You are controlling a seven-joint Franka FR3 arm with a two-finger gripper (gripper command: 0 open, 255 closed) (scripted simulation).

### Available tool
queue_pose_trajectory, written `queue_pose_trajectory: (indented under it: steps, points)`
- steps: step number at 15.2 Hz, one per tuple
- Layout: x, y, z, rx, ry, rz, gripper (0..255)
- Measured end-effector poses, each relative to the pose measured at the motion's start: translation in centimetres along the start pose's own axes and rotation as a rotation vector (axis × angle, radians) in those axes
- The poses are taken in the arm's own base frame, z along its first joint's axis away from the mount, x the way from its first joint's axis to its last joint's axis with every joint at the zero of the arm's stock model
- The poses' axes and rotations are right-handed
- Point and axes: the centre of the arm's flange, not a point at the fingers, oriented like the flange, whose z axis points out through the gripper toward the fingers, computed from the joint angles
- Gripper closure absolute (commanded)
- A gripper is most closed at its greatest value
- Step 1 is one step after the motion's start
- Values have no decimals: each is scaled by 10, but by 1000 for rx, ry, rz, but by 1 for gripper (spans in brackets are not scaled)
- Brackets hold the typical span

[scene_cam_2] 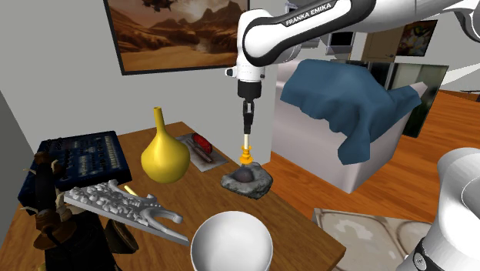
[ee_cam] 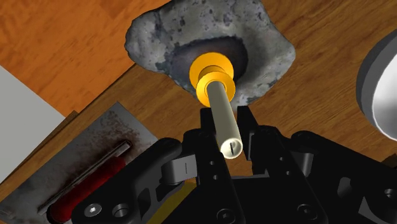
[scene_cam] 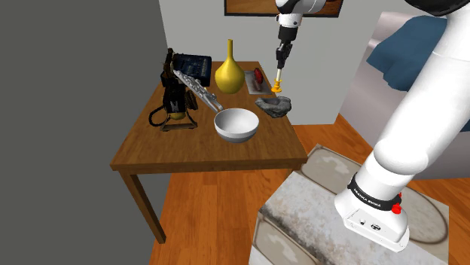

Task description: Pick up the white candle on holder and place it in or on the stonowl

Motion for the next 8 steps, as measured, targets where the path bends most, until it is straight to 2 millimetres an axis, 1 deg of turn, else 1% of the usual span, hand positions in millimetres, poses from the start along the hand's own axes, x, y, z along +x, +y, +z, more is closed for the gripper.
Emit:
queue_pose_trajectory:
  steps: [2, 7, 8]
  points:
    - [0, 0, 5, 0, 0, 0, 255]
    - [0, 0, 7, 0, 1, 0, 255]
    - [0, 0, 7, 0, 0, 0, 0]
